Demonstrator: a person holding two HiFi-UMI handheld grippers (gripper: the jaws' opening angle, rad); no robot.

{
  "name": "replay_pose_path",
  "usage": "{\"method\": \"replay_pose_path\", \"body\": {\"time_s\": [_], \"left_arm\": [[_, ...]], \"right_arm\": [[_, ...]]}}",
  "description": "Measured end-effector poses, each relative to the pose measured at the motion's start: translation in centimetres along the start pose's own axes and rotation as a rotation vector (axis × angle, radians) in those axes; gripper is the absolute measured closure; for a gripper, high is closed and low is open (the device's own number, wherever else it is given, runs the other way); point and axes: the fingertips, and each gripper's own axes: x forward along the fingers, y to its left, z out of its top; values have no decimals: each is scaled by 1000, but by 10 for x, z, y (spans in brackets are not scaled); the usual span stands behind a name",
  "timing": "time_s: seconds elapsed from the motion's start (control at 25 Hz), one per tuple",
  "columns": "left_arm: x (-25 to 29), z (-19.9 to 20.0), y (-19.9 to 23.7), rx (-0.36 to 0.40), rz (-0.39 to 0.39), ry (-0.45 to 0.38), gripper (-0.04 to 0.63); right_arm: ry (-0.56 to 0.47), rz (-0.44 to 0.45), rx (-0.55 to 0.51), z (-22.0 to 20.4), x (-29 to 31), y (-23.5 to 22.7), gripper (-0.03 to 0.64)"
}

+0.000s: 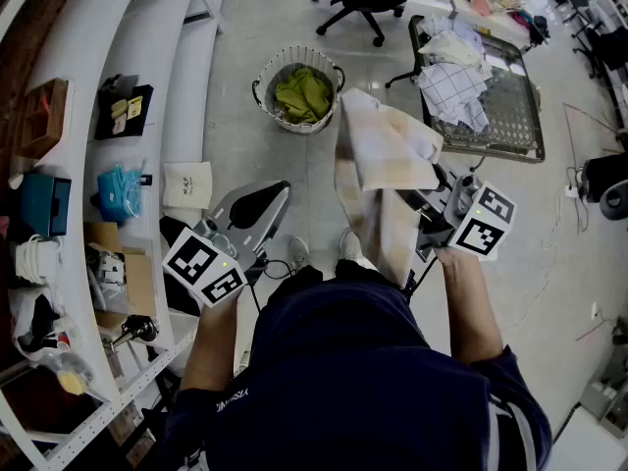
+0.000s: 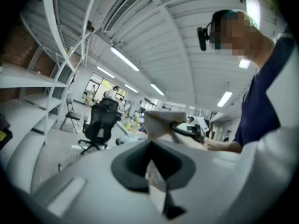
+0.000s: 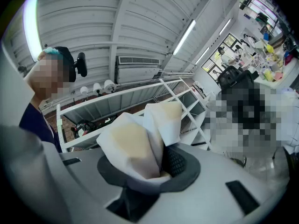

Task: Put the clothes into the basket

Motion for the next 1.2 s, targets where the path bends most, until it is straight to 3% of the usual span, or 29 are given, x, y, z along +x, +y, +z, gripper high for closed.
{"method": "replay_pose_path", "body": {"time_s": [1.2], "left_arm": [[53, -8, -28, 18, 64, 8, 591]], "right_arm": [[-15, 53, 47, 23, -54, -40, 489]]}}
